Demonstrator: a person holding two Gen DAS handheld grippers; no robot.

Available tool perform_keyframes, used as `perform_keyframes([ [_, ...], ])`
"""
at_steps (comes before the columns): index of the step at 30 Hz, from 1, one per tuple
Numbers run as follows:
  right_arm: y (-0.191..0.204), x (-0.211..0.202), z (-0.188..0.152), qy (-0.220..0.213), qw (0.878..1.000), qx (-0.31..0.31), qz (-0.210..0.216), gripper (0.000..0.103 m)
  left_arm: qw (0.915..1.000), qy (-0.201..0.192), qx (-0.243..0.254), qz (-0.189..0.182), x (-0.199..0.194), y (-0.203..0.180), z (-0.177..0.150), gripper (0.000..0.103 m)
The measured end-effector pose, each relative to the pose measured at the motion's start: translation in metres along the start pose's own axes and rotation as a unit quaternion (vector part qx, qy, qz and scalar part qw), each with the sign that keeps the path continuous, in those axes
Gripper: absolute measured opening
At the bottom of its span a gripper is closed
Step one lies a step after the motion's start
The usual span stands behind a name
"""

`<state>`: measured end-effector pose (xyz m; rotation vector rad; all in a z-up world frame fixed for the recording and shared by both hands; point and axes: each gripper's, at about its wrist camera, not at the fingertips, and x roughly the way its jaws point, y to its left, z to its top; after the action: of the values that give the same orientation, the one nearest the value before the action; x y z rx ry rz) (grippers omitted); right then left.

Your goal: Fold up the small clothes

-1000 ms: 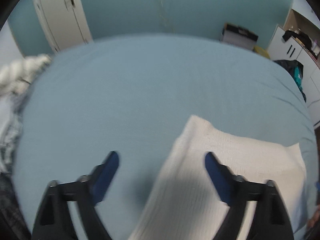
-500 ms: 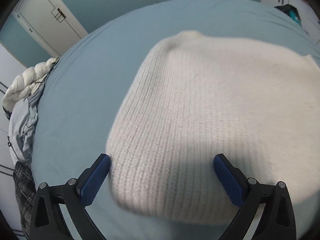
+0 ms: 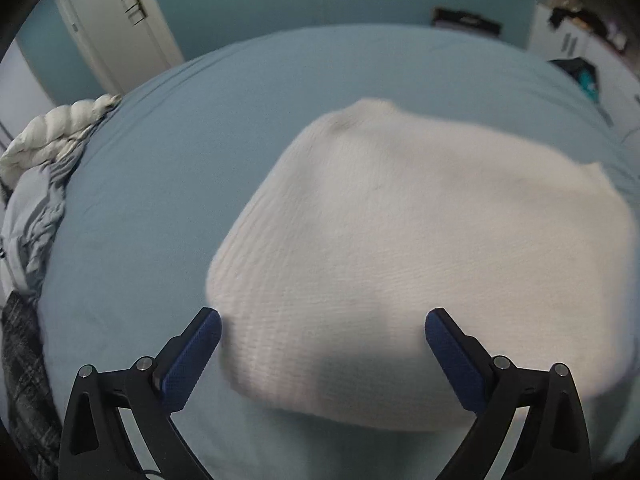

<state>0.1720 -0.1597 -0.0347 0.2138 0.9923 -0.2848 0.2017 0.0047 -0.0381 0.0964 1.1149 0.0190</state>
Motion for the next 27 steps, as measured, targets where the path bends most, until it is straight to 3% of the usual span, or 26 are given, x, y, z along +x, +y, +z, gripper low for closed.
perform_keyframes([
  [2, -0.015, -0.012, -0.003, -0.016, 0.999, 0.035, -0.016, 0.083, 0.9986, -0.004, 0.033, -0.041, -0.006, -0.021, -0.005, 0.103],
  [4, -0.033, -0.005, 0.001, -0.003, 0.997, 0.078, -0.029, 0.083, 0.9958, -0.002, 0.073, -0.056, -0.004, -0.041, -0.011, 0.103],
  [8, -0.079, 0.025, -0.001, 0.06, 0.982, 0.178, -0.032, 0.083, 0.986, 0.022, 0.165, -0.015, 0.021, -0.077, -0.024, 0.103],
  [10, -0.087, 0.039, -0.003, 0.089, 0.977, 0.194, -0.026, 0.083, 0.9792, 0.024, 0.201, 0.006, 0.038, -0.087, -0.036, 0.103],
  [13, -0.105, 0.054, -0.008, 0.11, 0.965, 0.237, -0.023, 0.083, 0.9766, 0.011, 0.215, 0.009, 0.042, -0.091, -0.037, 0.103],
  [16, -0.132, 0.072, -0.027, 0.138, 0.93, 0.338, 0.037, 0.084, 0.9791, 0.015, 0.203, 0.003, 0.038, -0.089, -0.033, 0.103],
  [17, -0.133, 0.07, -0.027, 0.133, 0.93, 0.341, 0.039, 0.084, 0.9794, 0.01, 0.202, 0.006, 0.035, -0.089, -0.031, 0.103],
  [20, -0.118, 0.045, -0.02, 0.111, 0.944, 0.312, -0.001, 0.084, 0.9805, -0.03, 0.194, 0.011, 0.01, -0.092, -0.026, 0.102],
  [24, -0.083, -0.02, -0.007, -0.021, 0.968, 0.225, -0.105, 0.086, 0.9776, -0.101, 0.178, -0.048, -0.031, -0.101, -0.025, 0.103],
  [25, -0.073, -0.029, -0.005, -0.046, 0.972, 0.202, -0.112, 0.086, 0.9745, -0.099, 0.19, -0.066, -0.035, -0.109, -0.028, 0.103],
  [27, -0.045, -0.039, -0.003, -0.075, 0.984, 0.138, -0.078, 0.086, 0.9676, -0.084, 0.227, -0.072, -0.031, -0.127, -0.041, 0.103],
])
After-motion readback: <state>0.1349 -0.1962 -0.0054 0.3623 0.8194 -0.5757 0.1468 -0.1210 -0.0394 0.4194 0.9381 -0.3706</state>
